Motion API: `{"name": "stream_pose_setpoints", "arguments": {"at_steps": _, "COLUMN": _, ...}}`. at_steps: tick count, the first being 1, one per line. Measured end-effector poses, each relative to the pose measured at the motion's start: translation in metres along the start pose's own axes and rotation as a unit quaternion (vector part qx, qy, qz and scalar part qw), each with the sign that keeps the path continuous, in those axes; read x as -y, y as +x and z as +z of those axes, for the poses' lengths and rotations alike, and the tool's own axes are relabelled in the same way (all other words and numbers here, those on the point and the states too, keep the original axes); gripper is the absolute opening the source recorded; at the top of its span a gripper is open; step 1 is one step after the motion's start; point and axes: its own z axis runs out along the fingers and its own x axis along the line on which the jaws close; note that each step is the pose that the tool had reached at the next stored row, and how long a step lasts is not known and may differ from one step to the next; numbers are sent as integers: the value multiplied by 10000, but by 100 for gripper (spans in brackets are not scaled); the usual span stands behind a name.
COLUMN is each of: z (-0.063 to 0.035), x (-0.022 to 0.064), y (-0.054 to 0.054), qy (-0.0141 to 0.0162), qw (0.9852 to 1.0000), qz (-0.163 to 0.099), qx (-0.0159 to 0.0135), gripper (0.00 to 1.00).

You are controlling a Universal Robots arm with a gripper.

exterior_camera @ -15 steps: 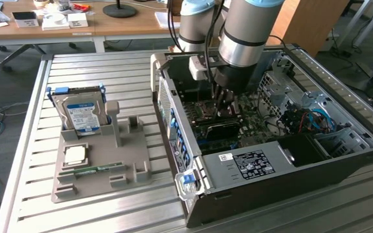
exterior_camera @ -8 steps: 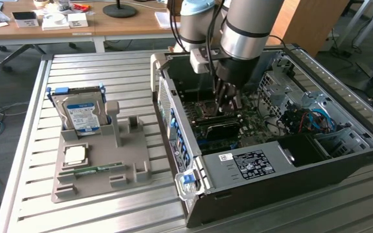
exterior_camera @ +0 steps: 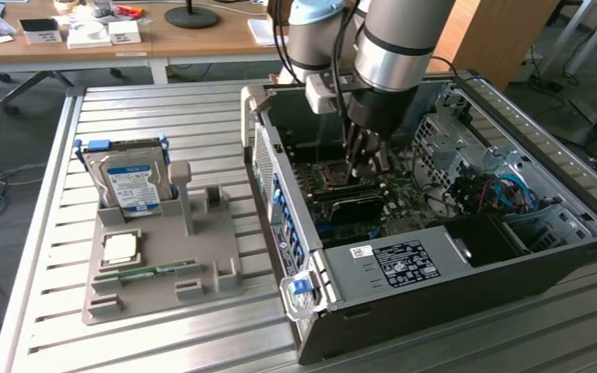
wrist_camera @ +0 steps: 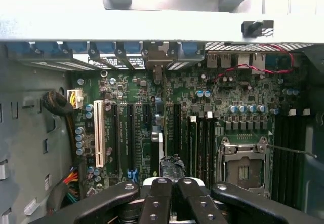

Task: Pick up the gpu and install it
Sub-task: 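Press down on the gpu until it lock into place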

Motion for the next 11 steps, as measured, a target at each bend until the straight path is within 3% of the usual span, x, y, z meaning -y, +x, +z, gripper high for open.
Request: {"name": "stream_pose_setpoints", "arguments": {"at_steps": 11, "z": 1, "x": 47, "y": -1, "qy": -4, "qw": 10000, "qz": 1, "qx": 0, "gripper": 11}}
